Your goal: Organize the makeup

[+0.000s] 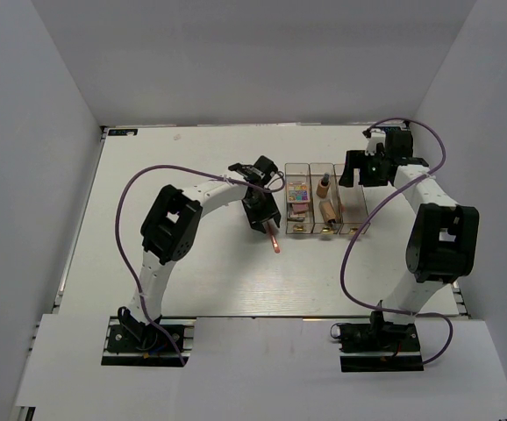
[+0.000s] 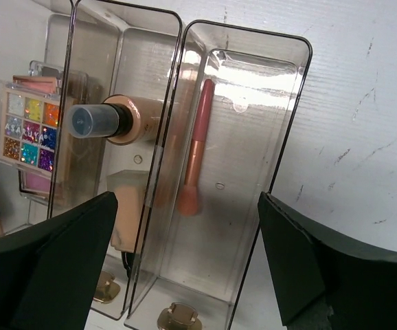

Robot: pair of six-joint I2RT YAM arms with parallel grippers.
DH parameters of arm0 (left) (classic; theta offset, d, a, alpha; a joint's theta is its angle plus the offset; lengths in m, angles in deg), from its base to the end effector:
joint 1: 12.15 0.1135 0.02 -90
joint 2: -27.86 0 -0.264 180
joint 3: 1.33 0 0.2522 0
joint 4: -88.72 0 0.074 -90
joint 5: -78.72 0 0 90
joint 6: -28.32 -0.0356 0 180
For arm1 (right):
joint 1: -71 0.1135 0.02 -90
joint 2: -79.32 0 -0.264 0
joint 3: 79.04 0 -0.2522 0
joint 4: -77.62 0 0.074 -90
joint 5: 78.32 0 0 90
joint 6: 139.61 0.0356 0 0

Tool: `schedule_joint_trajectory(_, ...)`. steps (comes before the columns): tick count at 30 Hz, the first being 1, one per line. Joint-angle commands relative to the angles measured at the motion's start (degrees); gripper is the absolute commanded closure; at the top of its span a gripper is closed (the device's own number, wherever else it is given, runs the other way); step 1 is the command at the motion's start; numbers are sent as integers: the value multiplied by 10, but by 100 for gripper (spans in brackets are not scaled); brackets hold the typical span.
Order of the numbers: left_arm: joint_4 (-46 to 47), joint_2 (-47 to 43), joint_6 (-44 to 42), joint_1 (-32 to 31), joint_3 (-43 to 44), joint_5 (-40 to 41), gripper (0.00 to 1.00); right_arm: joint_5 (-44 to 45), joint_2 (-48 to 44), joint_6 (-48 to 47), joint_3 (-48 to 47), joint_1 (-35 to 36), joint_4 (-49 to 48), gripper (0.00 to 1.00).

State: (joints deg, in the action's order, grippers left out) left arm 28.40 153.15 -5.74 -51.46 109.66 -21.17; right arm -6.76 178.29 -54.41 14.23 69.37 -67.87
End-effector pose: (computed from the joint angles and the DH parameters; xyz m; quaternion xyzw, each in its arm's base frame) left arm 0.3411 -0.2872 0.1615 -0.1314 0.9786 -0.1561 0.0267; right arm 0.3816 0.0004 0.2423 -0.0844 0.9156 0.1283 0.3715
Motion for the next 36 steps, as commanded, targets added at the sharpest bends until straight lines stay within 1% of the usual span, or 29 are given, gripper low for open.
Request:
schedule_joint_trajectory(1, -34, -4, -16, -8, 14, 8, 45, -14, -18, 10, -9, -7, -16, 11)
schedule_joint_trajectory(4, -43, -1, -27, -8, 12, 6, 45, -18, -25, 15, 0, -8, -25, 11)
schedule_joint_trajectory(10, -66, 17, -50, -13, 20, 4, 51, -27, -34, 19, 11, -14, -34, 11)
schedule_joint_trajectory(11, -68, 24, -55, -13, 23, 4, 54, -29, -34, 20, 12, -14, -37, 11)
schedule_joint_trajectory(19, -77, 45, -69, -18, 22, 7, 62, -51, -57, 31, 19, -19, -46, 11)
schedule_joint_trajectory(26, -92, 50, -97, -18, 14, 12, 73, -63, -78, 34, 24, -19, -54, 11)
schedule_joint_trajectory(27, -99, 48, -102, -18, 5, 15, 77, -64, -79, 35, 25, -19, -54, 11)
schedule_joint_trajectory(30, -108, 40, -120, -18, -22, 22, 81, -70, -85, 38, 27, -19, -55, 11)
schedule_joint_trajectory(31, -107, 29, -123, -18, -30, 24, 85, -71, -85, 39, 27, -19, -56, 11)
schedule_joint_trajectory(34, -92, 0, -130, -18, -60, 24, 89, -75, -92, 41, 33, -19, -59, 11)
schedule_joint_trajectory(36, -60, -23, -135, -18, -70, 17, 90, -76, -98, 41, 38, -19, -62, 11)
